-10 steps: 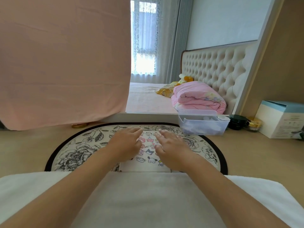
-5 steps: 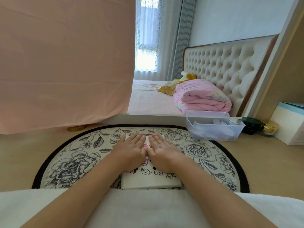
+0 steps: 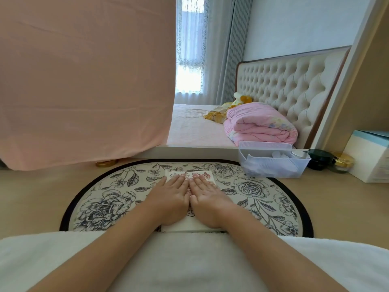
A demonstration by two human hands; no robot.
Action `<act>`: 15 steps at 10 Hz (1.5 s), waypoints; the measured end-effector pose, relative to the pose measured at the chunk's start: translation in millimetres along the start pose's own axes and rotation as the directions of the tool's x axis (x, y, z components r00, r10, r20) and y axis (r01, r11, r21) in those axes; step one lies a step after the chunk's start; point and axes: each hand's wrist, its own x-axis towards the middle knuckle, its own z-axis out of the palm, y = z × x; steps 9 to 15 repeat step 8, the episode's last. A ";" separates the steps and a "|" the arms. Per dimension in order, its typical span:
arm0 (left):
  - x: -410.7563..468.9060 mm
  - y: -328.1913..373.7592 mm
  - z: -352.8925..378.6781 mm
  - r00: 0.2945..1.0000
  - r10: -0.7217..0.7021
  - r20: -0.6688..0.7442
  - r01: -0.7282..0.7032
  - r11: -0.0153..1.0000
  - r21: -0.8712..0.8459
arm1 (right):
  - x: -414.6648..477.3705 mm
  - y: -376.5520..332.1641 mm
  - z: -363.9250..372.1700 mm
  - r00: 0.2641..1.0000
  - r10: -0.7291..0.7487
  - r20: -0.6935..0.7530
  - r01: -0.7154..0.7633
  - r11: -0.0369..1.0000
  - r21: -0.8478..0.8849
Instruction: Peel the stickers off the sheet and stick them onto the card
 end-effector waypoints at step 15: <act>-41.2 -4.8 -7.2 0.970 -0.077 -0.230 -0.058 0.847 -0.528 | -46.1 35.6 -14.4 0.991 0.045 -0.126 0.004 0.931 0.366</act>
